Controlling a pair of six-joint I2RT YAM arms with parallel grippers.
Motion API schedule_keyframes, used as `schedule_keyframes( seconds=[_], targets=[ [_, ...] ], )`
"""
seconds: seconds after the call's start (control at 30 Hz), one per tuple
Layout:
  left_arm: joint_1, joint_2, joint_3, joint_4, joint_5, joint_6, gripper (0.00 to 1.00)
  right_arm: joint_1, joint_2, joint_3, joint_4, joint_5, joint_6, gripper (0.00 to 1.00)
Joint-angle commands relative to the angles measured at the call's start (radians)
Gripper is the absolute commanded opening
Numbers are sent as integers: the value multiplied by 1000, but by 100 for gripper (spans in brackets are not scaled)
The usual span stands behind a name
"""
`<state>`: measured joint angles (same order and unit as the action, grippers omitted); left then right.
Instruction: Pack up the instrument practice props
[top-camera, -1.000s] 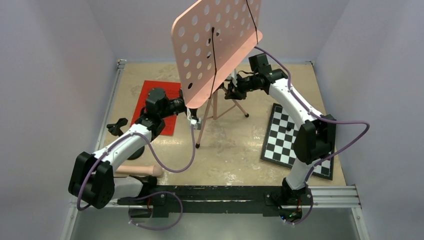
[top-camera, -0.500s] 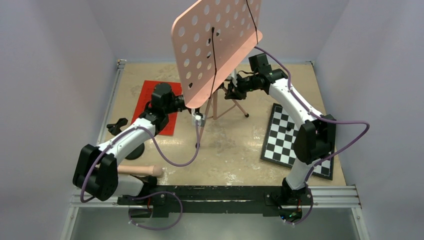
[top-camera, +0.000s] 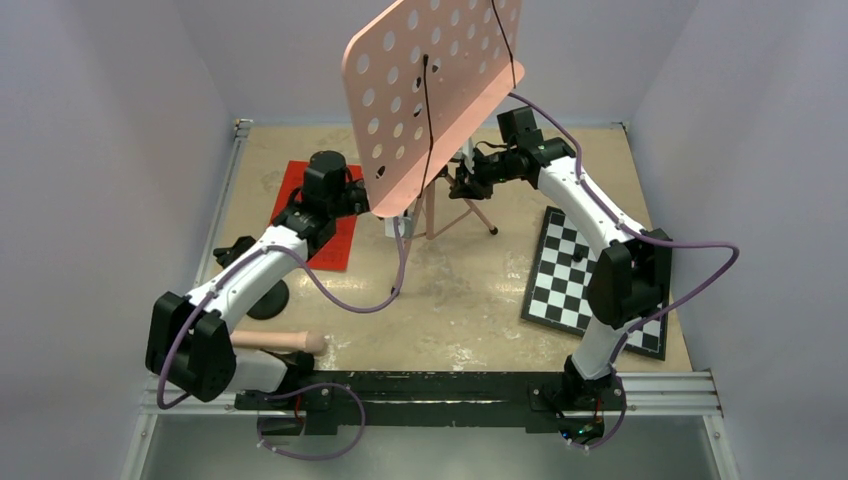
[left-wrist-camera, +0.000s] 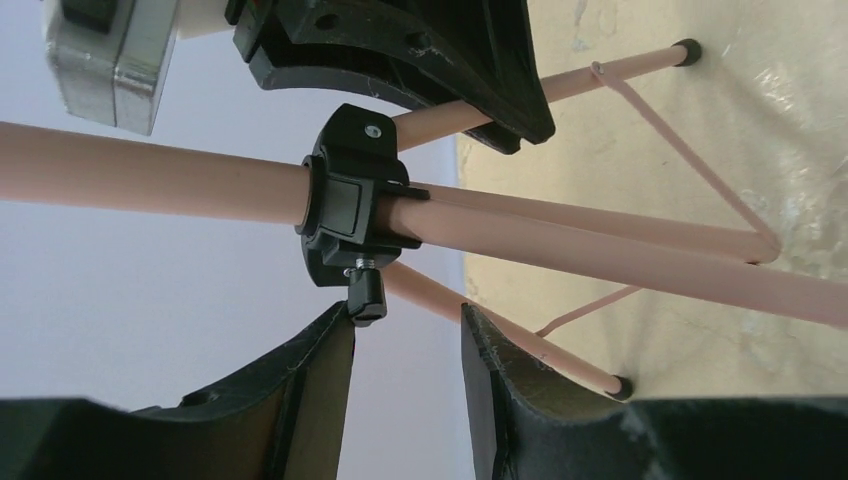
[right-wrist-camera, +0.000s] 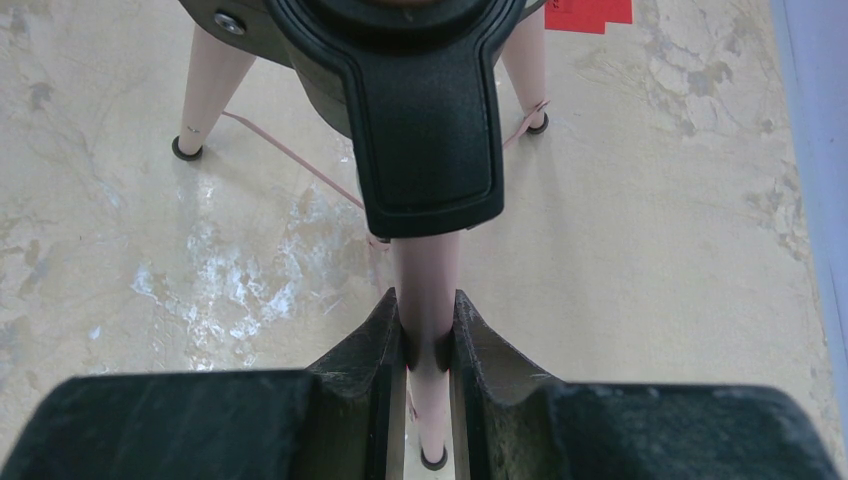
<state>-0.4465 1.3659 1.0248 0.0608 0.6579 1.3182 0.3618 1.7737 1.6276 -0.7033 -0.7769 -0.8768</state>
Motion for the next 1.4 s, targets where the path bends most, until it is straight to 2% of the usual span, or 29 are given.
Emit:
schedule_keyframes(
  seconds=[0.0,0.17,0.27,0.4,0.47,0.53,0.6,0.7,0.87,1.13,1.37],
  targets=[
    [-4,-83,-2,-188,113,-225,46,-6,11,4,-10,32,50,0],
    [-4,-103,73,-351,190,-456,46,-4,13,8,-8,29,53,0],
    [-1,-66,134,-373,191,-691,49,-4,19,13,-1,27,63,0],
    [31,-22,152,-333,196,-1022,50,-5,21,16,3,30,70,0],
    [43,-41,116,-265,149,-1122,54,-5,18,15,1,30,70,0],
    [53,-73,73,-177,96,-1178,61,-4,16,13,-4,29,63,0],
    [69,-78,66,-140,79,-1208,63,-6,13,11,-15,24,50,0],
    [81,-63,71,-170,71,-1221,65,-6,13,5,-11,31,55,0],
    [109,-80,-19,-142,67,-1283,67,-3,12,8,6,47,64,0],
    [149,11,106,-100,90,-1568,67,-3,12,9,0,47,65,0],
    [143,63,146,-34,59,-1694,67,-1,12,12,8,50,73,0]
  ],
)
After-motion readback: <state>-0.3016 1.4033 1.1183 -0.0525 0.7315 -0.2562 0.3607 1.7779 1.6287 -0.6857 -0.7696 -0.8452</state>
